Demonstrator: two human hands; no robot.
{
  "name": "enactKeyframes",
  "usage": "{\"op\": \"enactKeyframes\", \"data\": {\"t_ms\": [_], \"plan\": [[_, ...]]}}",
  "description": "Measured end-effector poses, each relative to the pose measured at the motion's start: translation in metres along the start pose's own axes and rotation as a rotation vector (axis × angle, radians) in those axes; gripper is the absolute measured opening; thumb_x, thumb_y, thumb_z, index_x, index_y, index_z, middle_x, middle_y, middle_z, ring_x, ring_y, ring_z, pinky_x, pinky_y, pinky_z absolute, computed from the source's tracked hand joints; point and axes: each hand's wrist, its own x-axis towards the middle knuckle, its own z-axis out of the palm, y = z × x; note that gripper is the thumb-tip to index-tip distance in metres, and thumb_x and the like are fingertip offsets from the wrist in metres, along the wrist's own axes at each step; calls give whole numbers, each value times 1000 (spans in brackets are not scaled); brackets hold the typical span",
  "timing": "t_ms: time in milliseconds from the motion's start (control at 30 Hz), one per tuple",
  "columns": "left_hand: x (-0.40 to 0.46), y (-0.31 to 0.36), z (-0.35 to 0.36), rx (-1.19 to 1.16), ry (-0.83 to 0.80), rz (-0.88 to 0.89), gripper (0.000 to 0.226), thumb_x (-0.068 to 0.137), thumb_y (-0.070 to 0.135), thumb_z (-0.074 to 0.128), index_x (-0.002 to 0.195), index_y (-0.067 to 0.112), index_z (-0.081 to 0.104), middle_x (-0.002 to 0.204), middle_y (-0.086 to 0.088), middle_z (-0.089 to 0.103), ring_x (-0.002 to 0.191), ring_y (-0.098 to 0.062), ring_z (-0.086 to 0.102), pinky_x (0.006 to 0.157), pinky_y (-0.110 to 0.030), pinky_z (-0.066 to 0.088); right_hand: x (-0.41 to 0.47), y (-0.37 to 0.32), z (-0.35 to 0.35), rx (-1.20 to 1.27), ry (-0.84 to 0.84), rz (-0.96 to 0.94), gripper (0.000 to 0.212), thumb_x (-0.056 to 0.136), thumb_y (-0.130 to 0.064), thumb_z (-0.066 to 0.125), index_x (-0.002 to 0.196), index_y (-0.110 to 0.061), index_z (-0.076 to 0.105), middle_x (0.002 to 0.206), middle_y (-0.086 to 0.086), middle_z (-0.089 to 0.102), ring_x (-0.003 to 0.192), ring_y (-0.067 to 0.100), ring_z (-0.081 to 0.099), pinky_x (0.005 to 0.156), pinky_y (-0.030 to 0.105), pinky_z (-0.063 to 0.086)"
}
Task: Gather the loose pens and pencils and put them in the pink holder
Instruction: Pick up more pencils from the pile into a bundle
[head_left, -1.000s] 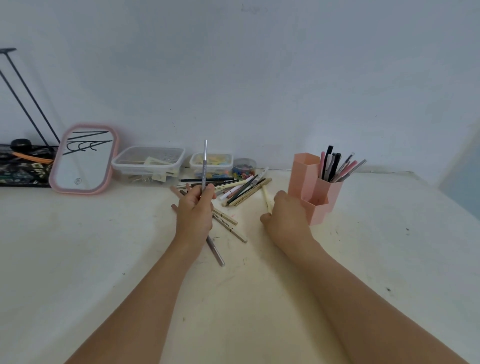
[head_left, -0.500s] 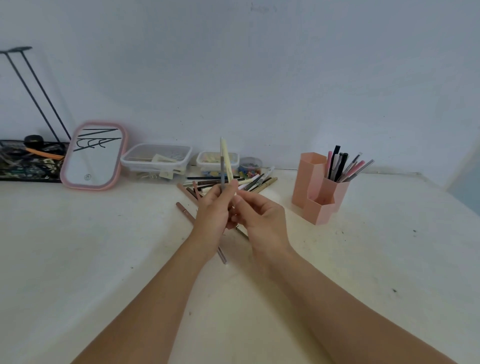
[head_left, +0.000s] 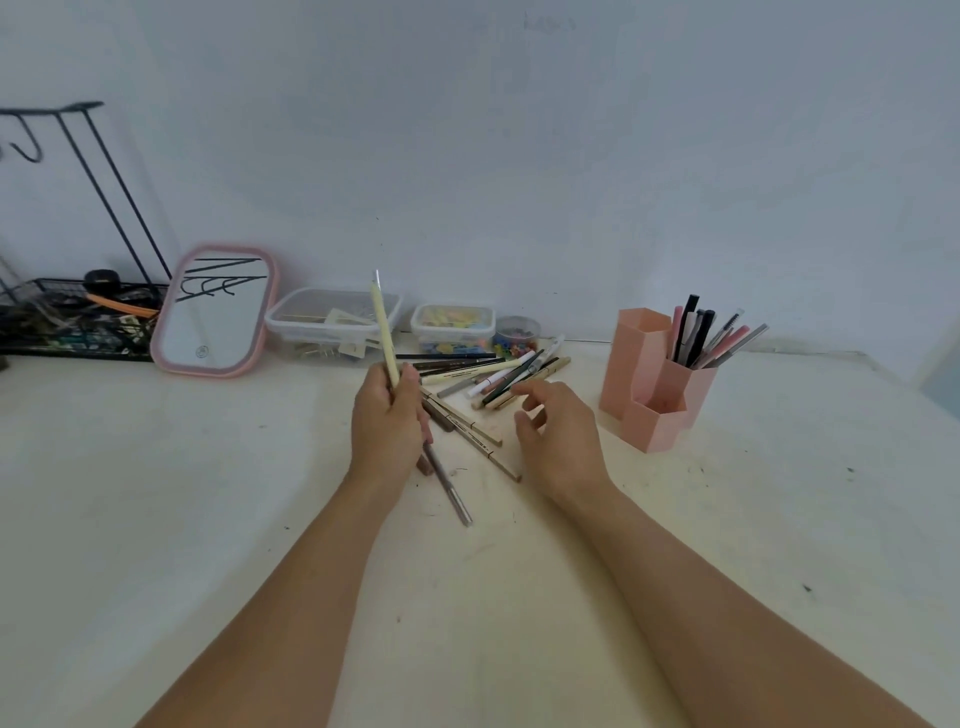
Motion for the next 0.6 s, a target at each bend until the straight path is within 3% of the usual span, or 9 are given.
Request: {"op": "enactKeyframes", "data": {"t_ms": [133,267,433,600], "plan": [[-1,-6,-5,-27,150,-47,15,99,13,50,88,21,55,69,-3,48,57,-17,42,59,-36,42,17,9,-1,-68,-72,0,45,98,-13,54,141,-27,54,116,1,55,96,17,58,93,32,49],[-6,-3,-9,-47,-3,-76,18,99,5,49,88,17,57,68,-3,59,55,-17,56,43,-31,48,27,10,2,-153,-177,-55,44,98,-18,53,138,-36,55,120,2,54,110,21,56,93,33,47],[-4,-1,-21,-197,-55,-181,20,101,18,56,82,22,60,54,8,31,47,-9,24,43,-23,22,30,13,6,-185,-189,-83,44,98,-24,52,140,-37,52,130,3,51,119,22,52,96,35,47],[-1,3,-18,-274,-94,-237,25,105,25,52,81,20,56,51,9,31,42,-6,21,38,-19,18,32,9,10,-269,-167,-184,39,102,-33,46,140,-31,54,120,1,48,119,21,45,92,34,46]]}}
